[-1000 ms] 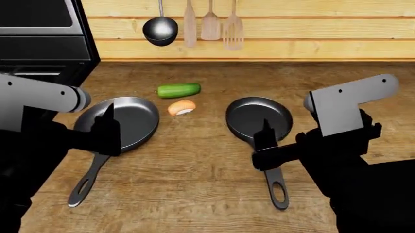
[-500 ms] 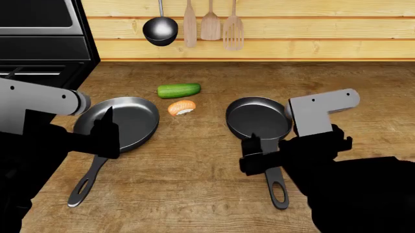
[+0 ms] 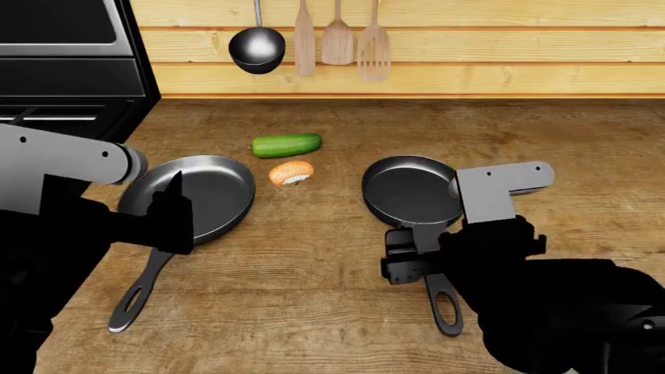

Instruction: Place both pans onto different burners. Then place the cucumber and the sushi on different pans.

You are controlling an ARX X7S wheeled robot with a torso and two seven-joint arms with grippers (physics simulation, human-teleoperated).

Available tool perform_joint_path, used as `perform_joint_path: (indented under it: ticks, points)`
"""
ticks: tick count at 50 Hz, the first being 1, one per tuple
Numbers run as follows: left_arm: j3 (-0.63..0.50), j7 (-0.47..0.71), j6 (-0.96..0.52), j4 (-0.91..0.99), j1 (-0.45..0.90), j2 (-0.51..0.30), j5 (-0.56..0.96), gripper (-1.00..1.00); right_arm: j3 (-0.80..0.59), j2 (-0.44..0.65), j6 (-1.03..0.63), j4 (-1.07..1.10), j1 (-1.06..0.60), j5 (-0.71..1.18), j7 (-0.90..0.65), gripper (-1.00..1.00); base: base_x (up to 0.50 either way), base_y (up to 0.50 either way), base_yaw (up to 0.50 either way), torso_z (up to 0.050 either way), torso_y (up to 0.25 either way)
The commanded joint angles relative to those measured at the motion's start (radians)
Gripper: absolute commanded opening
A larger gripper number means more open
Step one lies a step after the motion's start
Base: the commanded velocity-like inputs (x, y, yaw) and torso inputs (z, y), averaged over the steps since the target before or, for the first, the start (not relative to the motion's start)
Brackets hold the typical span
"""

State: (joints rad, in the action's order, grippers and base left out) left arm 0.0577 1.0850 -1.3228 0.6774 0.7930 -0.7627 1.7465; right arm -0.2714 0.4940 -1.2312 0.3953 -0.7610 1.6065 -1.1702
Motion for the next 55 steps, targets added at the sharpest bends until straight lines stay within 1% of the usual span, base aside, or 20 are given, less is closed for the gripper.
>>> perform_joint_path:
  ticks: [1,5,7,10,14,31,32,43,45,46,50,51,55]
  points:
    - [-0.012,-0.002,0.010,0.002,0.001,-0.003,-0.001,1.00,-0.018,-0.007,0.024,-0.055,0.023,-0.072,0.073,1.00,0.00,0.00,0.00,0.000,0.000]
    - [-0.007,-0.021,0.013,0.007,-0.016,0.001,-0.024,1.00,-0.027,-0.008,0.033,-0.068,0.033,-0.098,0.095,1.00,0.00,0.00,0.00,0.000,0.000]
    - [-0.023,0.004,0.015,-0.010,0.014,-0.007,0.009,1.00,-0.031,-0.008,0.036,-0.073,0.039,-0.107,0.102,1.00,0.00,0.00,0.00,0.000,0.000]
    - [-0.010,-0.025,0.018,0.004,-0.018,0.001,-0.029,1.00,-0.039,-0.009,0.040,-0.079,0.045,-0.120,0.113,1.00,0.00,0.00,0.00,0.000,0.000]
    - [-0.007,-0.038,0.020,0.009,-0.030,0.002,-0.045,1.00,-0.050,-0.012,0.046,-0.086,0.053,-0.135,0.127,1.00,0.00,0.00,0.00,0.000,0.000]
    - [-0.012,-0.061,0.034,0.011,-0.048,0.002,-0.070,1.00,-0.075,-0.019,0.066,-0.122,0.075,-0.165,0.167,1.00,0.00,0.00,0.00,0.000,0.000]
    - [-0.012,-0.064,0.035,0.013,-0.051,0.002,-0.074,1.00,-0.074,-0.019,0.066,-0.123,0.077,-0.162,0.164,-1.00,0.00,0.00,0.00,0.000,0.000]
    - [-0.015,-0.070,0.045,0.013,-0.056,0.000,-0.079,1.00,-0.060,-0.011,0.068,-0.115,0.082,-0.127,0.134,-1.00,0.00,0.00,0.00,0.000,0.000]
    - [-0.024,-0.048,0.046,0.003,-0.034,-0.008,-0.049,1.00,-0.056,-0.009,0.068,-0.108,0.081,-0.117,0.127,-1.00,0.00,0.00,0.00,0.000,0.000]
    - [-0.021,-0.056,0.047,0.007,-0.045,-0.006,-0.061,1.00,-0.052,-0.007,0.068,-0.102,0.079,-0.109,0.121,-1.00,0.00,0.00,0.00,0.000,0.000]
    - [-0.019,-0.070,0.051,0.014,-0.060,-0.003,-0.082,1.00,-0.030,0.007,0.061,-0.052,0.052,-0.058,0.075,-1.00,0.00,0.00,0.00,0.000,0.000]
    - [-0.025,-0.058,0.051,0.007,-0.046,-0.007,-0.064,1.00,-0.025,0.011,0.059,-0.040,0.044,-0.044,0.062,-1.00,0.00,0.00,0.00,0.000,0.000]
    - [-0.019,-0.069,0.056,0.016,-0.064,-0.006,-0.080,1.00,0.001,0.034,0.050,0.015,0.001,0.044,-0.011,-1.00,0.00,0.00,0.00,0.000,0.000]
